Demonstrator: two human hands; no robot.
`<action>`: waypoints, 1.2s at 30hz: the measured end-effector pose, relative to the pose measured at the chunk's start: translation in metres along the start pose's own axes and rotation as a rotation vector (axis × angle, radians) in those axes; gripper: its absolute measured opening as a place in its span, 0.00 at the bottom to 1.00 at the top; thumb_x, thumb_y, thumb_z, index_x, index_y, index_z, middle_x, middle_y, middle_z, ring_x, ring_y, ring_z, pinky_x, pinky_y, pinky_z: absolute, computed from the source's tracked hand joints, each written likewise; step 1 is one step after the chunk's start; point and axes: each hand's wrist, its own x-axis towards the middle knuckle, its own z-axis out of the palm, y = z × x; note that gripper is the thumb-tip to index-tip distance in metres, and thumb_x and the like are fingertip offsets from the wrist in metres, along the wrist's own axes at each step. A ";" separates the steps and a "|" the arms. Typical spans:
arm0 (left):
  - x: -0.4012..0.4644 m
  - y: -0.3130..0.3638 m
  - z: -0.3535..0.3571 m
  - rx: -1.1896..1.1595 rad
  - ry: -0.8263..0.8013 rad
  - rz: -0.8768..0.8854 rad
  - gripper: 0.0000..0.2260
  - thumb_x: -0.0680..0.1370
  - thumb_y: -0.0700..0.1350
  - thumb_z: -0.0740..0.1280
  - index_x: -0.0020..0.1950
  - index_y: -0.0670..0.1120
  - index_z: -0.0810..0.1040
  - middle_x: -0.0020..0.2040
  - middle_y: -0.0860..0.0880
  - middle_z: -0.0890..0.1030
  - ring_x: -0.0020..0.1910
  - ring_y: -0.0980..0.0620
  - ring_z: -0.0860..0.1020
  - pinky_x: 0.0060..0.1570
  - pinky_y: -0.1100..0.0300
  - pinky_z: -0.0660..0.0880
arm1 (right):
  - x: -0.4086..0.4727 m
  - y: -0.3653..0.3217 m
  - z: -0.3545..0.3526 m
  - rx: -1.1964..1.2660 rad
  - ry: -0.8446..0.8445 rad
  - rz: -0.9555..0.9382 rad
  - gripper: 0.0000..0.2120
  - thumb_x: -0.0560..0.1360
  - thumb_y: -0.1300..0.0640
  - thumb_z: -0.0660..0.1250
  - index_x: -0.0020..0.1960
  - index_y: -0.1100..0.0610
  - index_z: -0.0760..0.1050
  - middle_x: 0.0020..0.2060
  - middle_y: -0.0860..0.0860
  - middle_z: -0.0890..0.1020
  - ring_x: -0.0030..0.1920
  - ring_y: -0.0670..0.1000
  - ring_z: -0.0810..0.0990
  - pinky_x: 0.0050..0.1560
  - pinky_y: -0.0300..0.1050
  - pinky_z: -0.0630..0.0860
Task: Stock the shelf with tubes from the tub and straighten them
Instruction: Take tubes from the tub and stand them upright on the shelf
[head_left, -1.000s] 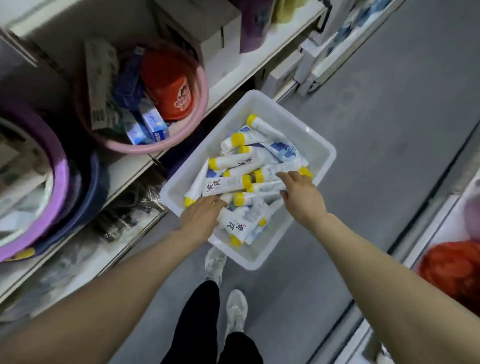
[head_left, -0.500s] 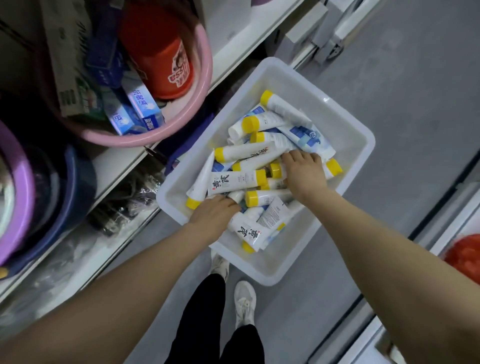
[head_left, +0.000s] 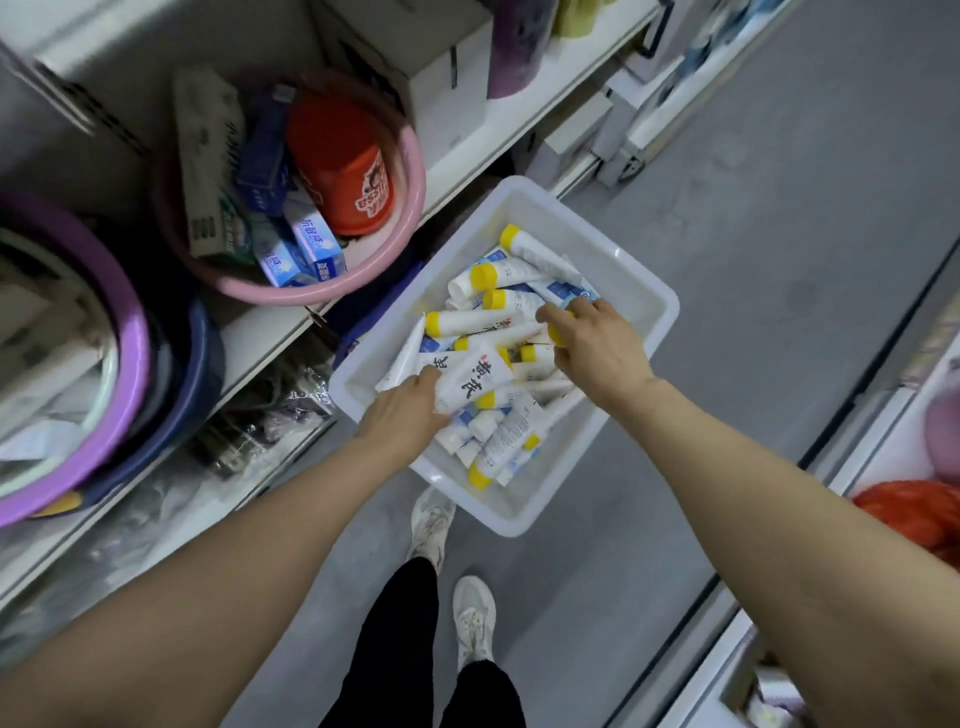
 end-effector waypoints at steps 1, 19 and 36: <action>-0.009 0.004 -0.008 -0.023 0.020 -0.012 0.21 0.78 0.51 0.65 0.66 0.42 0.65 0.58 0.40 0.76 0.54 0.39 0.76 0.46 0.51 0.72 | -0.004 -0.003 -0.014 0.009 -0.033 0.021 0.18 0.67 0.68 0.65 0.56 0.58 0.74 0.42 0.59 0.76 0.39 0.61 0.73 0.36 0.52 0.75; -0.253 0.029 -0.162 -0.270 0.589 -0.092 0.12 0.76 0.43 0.62 0.57 0.52 0.64 0.51 0.44 0.71 0.48 0.42 0.73 0.42 0.56 0.62 | -0.081 -0.149 -0.262 1.352 -0.283 0.465 0.07 0.78 0.58 0.63 0.54 0.60 0.71 0.49 0.58 0.76 0.40 0.55 0.80 0.36 0.48 0.83; -0.601 -0.113 -0.251 -0.227 1.241 -0.347 0.09 0.73 0.49 0.71 0.49 0.60 0.76 0.61 0.49 0.79 0.55 0.46 0.77 0.45 0.57 0.68 | -0.182 -0.504 -0.365 1.295 -0.346 -0.530 0.23 0.76 0.70 0.62 0.64 0.49 0.74 0.51 0.56 0.75 0.43 0.54 0.79 0.40 0.46 0.78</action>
